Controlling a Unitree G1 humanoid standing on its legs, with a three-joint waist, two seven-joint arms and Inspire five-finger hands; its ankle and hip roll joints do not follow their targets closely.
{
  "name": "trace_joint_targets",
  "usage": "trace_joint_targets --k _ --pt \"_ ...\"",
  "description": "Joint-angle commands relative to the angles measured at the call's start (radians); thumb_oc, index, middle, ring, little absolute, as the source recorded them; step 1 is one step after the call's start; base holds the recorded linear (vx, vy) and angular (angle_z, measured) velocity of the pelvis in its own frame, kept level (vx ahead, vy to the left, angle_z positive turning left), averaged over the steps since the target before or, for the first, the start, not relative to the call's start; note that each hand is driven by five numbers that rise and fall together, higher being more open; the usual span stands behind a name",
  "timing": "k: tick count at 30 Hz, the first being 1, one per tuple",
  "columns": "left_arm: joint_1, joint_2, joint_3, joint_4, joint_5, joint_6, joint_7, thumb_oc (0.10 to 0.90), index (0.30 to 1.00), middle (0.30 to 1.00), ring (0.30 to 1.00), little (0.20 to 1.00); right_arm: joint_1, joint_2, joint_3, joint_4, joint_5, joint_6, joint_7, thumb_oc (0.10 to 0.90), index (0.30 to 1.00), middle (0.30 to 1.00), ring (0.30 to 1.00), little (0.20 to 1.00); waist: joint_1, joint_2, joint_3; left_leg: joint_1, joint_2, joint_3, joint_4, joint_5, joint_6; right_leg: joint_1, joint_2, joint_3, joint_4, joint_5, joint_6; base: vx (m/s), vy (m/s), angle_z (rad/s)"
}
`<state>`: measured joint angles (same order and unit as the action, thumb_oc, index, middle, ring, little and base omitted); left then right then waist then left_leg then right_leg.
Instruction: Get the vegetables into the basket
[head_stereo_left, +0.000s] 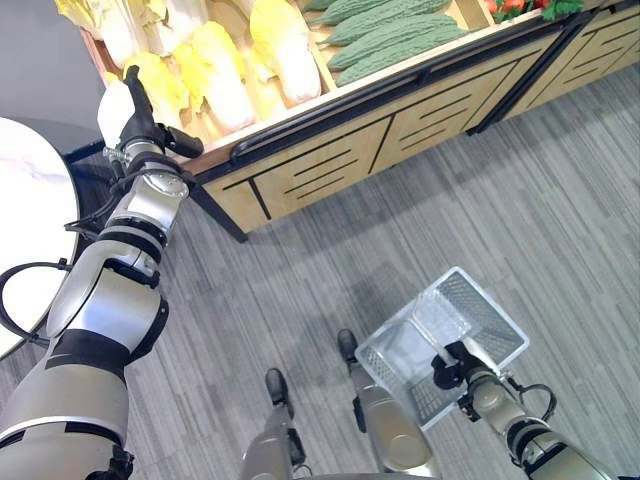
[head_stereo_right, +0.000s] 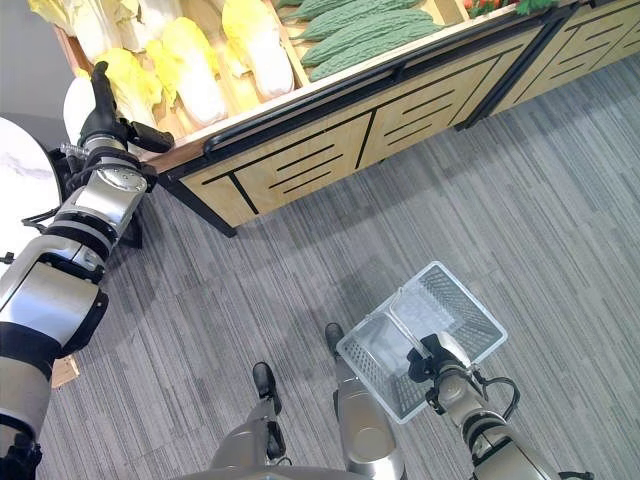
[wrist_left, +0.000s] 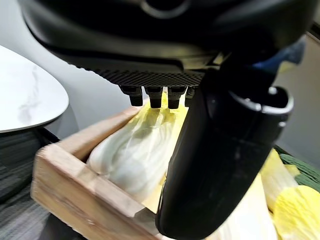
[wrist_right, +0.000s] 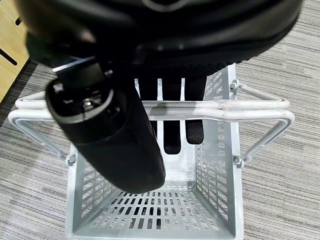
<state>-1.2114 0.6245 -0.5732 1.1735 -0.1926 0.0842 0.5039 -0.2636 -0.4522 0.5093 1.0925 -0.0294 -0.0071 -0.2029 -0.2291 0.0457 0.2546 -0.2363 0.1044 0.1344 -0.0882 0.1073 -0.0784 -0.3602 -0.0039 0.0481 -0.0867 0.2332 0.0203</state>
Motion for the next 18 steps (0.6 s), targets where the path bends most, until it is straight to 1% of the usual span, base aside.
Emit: trace_joint_targets --k 1,13,14,15,16,18 --pt "-0.165 0.082 0.044 0.085 0.060 -0.021 0.078 0.900 1.000 1.000 1.000 1.000 0.074 -0.019 0.015 0.007 0.011 -0.025 -0.001 0.400 0.300 0.300 0.300 0.300 0.020 -0.014 -0.041 0.010 0.019 -0.034 0.001 -0.017 -0.096 -0.002 -0.048 -0.039 -0.001 -0.087 0.128 -0.03 -0.008 0.00" --pt "-0.148 0.106 0.072 0.115 0.061 0.000 0.077 0.900 1.000 1.000 1.000 1.000 0.080 -0.011 0.019 0.008 0.017 -0.027 0.000 0.400 0.300 0.300 0.300 0.300 0.028 -0.031 -0.030 -0.037 0.018 -0.040 0.001 -0.006 -0.094 -0.042 -0.047 -0.050 -0.001 -0.074 0.131 0.00 -0.001 0.00" --pt "-0.147 0.105 0.074 0.114 0.060 0.000 0.077 0.714 0.739 0.739 0.739 0.739 0.081 -0.012 0.017 0.004 0.019 -0.027 0.000 0.400 0.300 0.300 0.300 0.300 0.028 -0.031 -0.029 -0.039 0.016 -0.040 0.001 -0.005 -0.094 -0.043 -0.047 -0.051 -0.001 -0.074 0.131 0.00 0.000 0.00" --pt "-0.144 0.105 0.076 0.116 0.060 0.002 0.076 0.592 0.569 0.569 0.569 0.569 0.081 -0.010 0.017 0.003 0.021 -0.027 0.001 0.400 0.300 0.300 0.300 0.300 0.029 -0.032 -0.028 -0.041 0.015 -0.041 0.001 -0.005 -0.094 -0.045 -0.047 -0.051 -0.001 -0.073 0.131 0.00 0.000 0.00" --pt "-0.141 0.110 0.080 0.115 0.058 0.000 0.076 0.400 0.300 0.300 0.300 0.300 0.084 -0.011 0.017 -0.007 0.021 -0.028 0.002 0.400 0.300 0.300 0.300 0.300 0.028 -0.034 -0.027 -0.042 0.014 -0.040 0.001 -0.006 -0.094 -0.046 -0.046 -0.050 -0.001 -0.073 0.131 0.00 0.000 0.00" --pt "-0.135 0.113 0.083 0.118 0.057 0.004 0.074 0.400 0.300 0.300 0.300 0.300 0.087 -0.012 0.019 -0.016 0.021 -0.030 0.004 0.400 0.300 0.300 0.300 0.300 0.027 -0.036 -0.025 -0.045 0.015 -0.039 0.001 -0.006 -0.094 -0.050 -0.047 -0.050 -0.001 -0.071 0.130 0.00 0.000 0.00"
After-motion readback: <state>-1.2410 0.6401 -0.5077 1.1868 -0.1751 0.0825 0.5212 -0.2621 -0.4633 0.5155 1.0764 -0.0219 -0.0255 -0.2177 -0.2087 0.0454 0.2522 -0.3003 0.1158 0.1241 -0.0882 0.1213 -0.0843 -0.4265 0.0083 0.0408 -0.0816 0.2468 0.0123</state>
